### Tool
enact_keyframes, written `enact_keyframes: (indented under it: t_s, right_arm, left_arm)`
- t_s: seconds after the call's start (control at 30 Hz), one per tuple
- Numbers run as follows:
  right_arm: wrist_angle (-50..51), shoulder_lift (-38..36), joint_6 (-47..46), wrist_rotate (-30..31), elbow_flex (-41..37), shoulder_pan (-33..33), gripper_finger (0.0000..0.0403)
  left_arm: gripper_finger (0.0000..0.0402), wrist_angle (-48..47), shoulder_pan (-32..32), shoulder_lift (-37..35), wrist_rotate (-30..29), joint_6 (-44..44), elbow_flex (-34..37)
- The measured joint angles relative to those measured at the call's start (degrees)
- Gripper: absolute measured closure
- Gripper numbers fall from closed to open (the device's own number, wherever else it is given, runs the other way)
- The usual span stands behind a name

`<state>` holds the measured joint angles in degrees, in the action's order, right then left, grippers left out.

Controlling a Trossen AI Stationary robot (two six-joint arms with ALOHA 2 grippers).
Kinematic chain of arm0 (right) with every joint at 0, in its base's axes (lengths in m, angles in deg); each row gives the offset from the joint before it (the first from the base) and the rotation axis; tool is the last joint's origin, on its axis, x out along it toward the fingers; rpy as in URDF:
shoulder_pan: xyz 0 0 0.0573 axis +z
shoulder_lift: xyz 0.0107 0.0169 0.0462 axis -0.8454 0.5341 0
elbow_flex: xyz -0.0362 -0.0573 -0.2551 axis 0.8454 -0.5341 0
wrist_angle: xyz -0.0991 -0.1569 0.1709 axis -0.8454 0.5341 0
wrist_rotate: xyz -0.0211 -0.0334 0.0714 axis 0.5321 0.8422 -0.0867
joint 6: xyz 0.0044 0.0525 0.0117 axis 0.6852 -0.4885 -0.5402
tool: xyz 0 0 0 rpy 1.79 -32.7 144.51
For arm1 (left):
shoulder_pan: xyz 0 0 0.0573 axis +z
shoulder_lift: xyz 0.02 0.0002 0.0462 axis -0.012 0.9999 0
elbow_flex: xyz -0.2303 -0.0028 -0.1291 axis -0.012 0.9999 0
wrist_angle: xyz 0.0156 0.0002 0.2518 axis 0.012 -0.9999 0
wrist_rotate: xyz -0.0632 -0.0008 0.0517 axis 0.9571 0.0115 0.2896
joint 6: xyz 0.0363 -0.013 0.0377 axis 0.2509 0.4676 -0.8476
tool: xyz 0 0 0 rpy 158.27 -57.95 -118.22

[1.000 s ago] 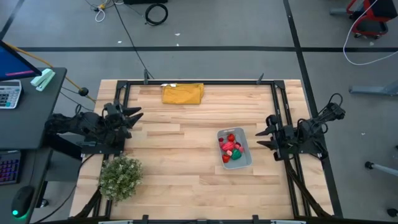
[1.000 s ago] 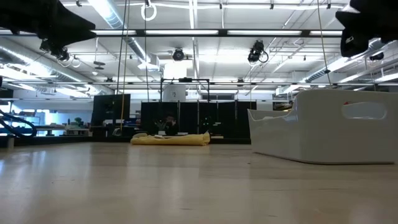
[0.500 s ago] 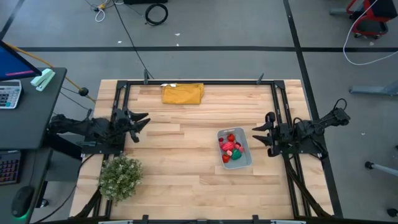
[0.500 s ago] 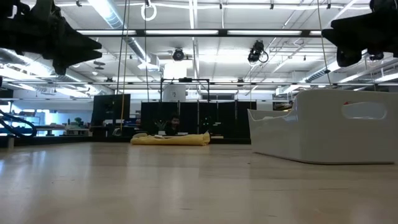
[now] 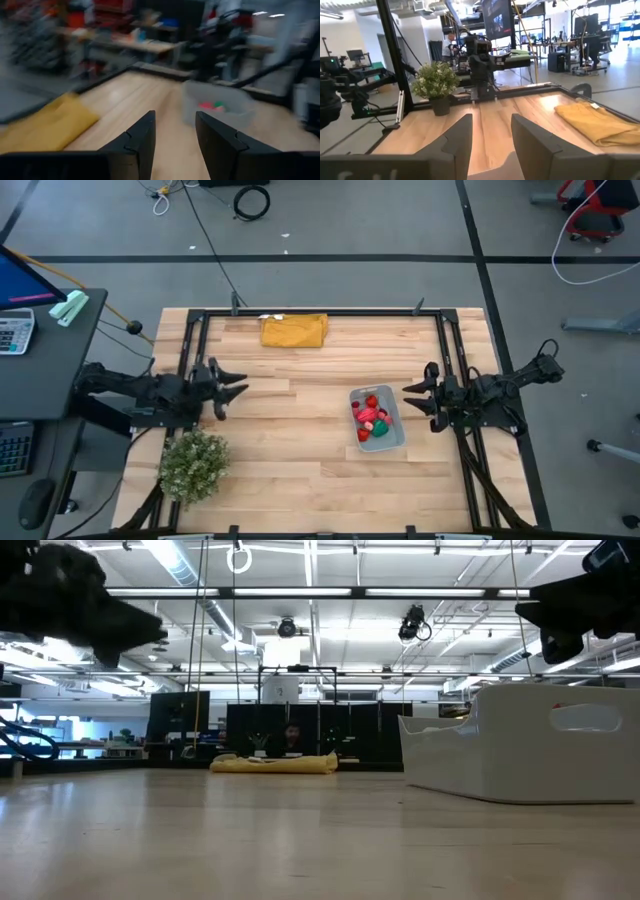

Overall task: Pick and placing Produce into tupperware
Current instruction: Return to Home Position

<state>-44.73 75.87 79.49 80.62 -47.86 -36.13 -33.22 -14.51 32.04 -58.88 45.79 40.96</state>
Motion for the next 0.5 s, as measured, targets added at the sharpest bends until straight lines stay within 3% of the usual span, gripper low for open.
enact_keyframes:
  t_s: [0.23, 0.5]
  right_arm:
    - [0.4, 0.1, 0.0, 0.0, 0.0, 0.0, 0.0258]
    - [0.3, 0.2, 0.0, 0.0, 0.0, 0.0, 0.0258]
  left_arm:
    - [0.0245, -1.3, 0.0, -0.2, 11.5, -5.1, -0.3]
    - [0.0250, -3.7, 0.0, -0.2, 12.0, -5.8, -0.5]
